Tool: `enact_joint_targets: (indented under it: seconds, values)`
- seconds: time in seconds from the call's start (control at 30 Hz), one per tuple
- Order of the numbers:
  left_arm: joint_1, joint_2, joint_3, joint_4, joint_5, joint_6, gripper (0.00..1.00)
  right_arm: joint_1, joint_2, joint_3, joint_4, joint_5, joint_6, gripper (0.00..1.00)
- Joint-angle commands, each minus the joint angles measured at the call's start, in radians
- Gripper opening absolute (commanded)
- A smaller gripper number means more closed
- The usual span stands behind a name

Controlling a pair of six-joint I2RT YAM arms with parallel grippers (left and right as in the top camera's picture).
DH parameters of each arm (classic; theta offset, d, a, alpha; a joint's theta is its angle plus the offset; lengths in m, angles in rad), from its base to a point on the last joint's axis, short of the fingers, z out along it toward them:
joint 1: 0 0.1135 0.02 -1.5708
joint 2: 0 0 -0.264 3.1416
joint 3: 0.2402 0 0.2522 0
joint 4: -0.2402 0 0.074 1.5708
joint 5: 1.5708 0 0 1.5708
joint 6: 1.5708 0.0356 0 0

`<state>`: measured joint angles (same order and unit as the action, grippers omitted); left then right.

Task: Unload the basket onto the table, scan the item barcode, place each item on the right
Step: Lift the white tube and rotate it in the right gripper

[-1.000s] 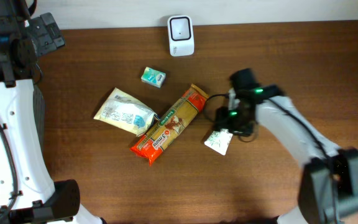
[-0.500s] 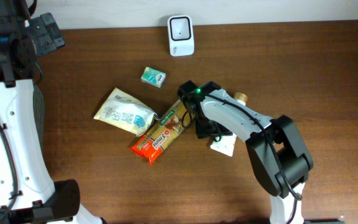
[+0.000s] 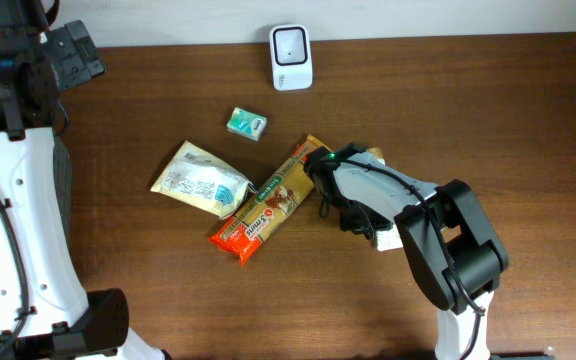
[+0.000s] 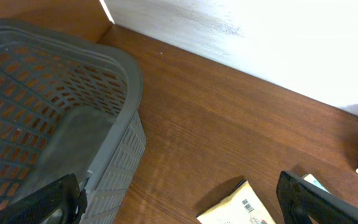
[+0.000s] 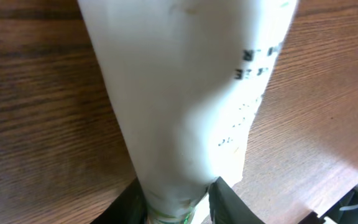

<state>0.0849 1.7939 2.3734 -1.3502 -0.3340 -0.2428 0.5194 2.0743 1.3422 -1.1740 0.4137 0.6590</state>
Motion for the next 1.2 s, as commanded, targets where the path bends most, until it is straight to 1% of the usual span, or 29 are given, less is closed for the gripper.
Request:
enact_joint_targets:
  seconds: [0.0, 0.07, 0.13, 0.2, 0.23, 0.27, 0.3, 0.33, 0.37, 0.43, 0.5, 0.57, 0.6, 0.63, 0.67, 0.73, 0.77, 0.8, 0.83, 0.87, 0.9, 0.93, 1.03, 1.07, 1.13, 1.17]
  values:
    - [0.003, 0.004, 0.0, 0.002, -0.011, 0.013, 0.99, -0.005, 0.009, -0.006, 0.011, -0.06, -0.008, 0.04]
    - [0.003, 0.004, 0.0, 0.002, -0.011, 0.013, 0.99, -0.005, 0.005, 0.008, 0.011, -0.037, -0.024, 0.04]
    - [0.003, 0.004, 0.0, 0.002, -0.011, 0.013, 0.99, -0.003, -0.04, 0.044, 0.01, -0.106, -0.131, 0.04]
    - [0.003, 0.004, 0.0, 0.002, -0.011, 0.013, 0.99, -0.006, -0.127, 0.074, 0.012, -0.282, -0.266, 0.04]
    - [0.003, 0.004, 0.0, 0.002, -0.011, 0.013, 0.99, -0.024, -0.206, 0.076, 0.027, -0.411, -0.333, 0.04]
    - [0.003, 0.004, 0.0, 0.002, -0.011, 0.013, 0.99, -0.056, -0.266, 0.076, 0.038, -0.534, -0.382, 0.04]
    - [0.003, 0.004, 0.0, 0.001, -0.011, 0.013, 0.99, -0.083, -0.293, 0.075, 0.044, -0.607, -0.402, 0.04]
    - [0.003, 0.004, 0.0, 0.002, -0.011, 0.013, 0.99, -0.138, -0.309, 0.074, 0.049, -0.735, -0.438, 0.04]
    - [0.003, 0.004, 0.0, 0.002, -0.011, 0.013, 0.99, -0.171, -0.301, 0.06, 0.061, -0.807, -0.467, 0.04]
    - [0.003, 0.004, 0.0, 0.002, -0.011, 0.013, 0.99, -0.226, -0.288, -0.014, 0.111, -0.88, -0.472, 0.04]
    - [0.003, 0.004, 0.0, 0.001, -0.011, 0.013, 0.99, -0.281, -0.286, -0.138, 0.193, -0.942, -0.472, 0.04]
    - [0.003, 0.004, 0.0, 0.001, -0.011, 0.013, 0.99, -0.34, -0.286, -0.228, 0.229, -0.952, -0.474, 0.04]
    - [0.003, 0.004, 0.0, 0.002, -0.011, 0.013, 0.99, -0.377, -0.286, -0.251, 0.229, -0.952, -0.503, 0.04]
    - [0.003, 0.004, 0.0, 0.002, -0.011, 0.013, 0.99, -0.404, -0.286, -0.256, 0.224, -0.948, -0.549, 0.13]
    - [0.003, 0.004, 0.0, 0.001, -0.011, 0.013, 0.99, -0.43, -0.286, -0.255, 0.222, -0.927, -0.559, 0.3]
    - [0.003, 0.004, 0.0, 0.002, -0.011, 0.013, 0.99, -0.472, -0.286, -0.255, 0.229, -0.871, -0.583, 0.41]
    - [0.003, 0.004, 0.0, 0.002, -0.011, 0.013, 0.99, -0.489, -0.286, -0.255, 0.238, -0.874, -0.612, 0.49]
    - [0.003, 0.004, 0.0, 0.002, -0.011, 0.013, 0.99, -0.497, -0.286, -0.255, 0.256, -0.874, -0.651, 0.6]
    - [0.003, 0.004, 0.0, 0.002, -0.011, 0.013, 0.99, -0.502, -0.286, -0.254, 0.272, -0.874, -0.663, 0.67]
    - [0.003, 0.004, 0.0, 0.001, -0.011, 0.013, 0.99, -0.508, -0.286, -0.252, 0.298, -0.878, -0.663, 0.71]
    - [0.003, 0.004, 0.0, 0.002, -0.011, 0.013, 0.99, -0.515, -0.286, -0.252, 0.327, -0.878, -0.663, 0.74]
    - [0.003, 0.004, 0.0, 0.002, -0.011, 0.013, 0.99, -0.521, -0.286, -0.252, 0.364, -0.883, -0.675, 0.75]
    - [0.003, 0.004, 0.0, 0.001, -0.011, 0.013, 0.99, -0.527, -0.28, -0.252, 0.492, -0.939, -0.681, 0.75]
    - [0.003, 0.004, 0.0, 0.001, -0.011, 0.013, 0.99, -0.527, -0.272, -0.252, 0.502, -0.954, -0.682, 0.75]
    - [0.003, 0.004, 0.0, 0.002, -0.011, 0.013, 0.99, -0.527, -0.243, -0.252, 0.502, -0.968, -0.689, 0.72]
    - [0.003, 0.004, 0.0, 0.002, -0.011, 0.013, 0.99, -0.527, -0.216, -0.253, 0.493, -0.976, -0.706, 0.68]
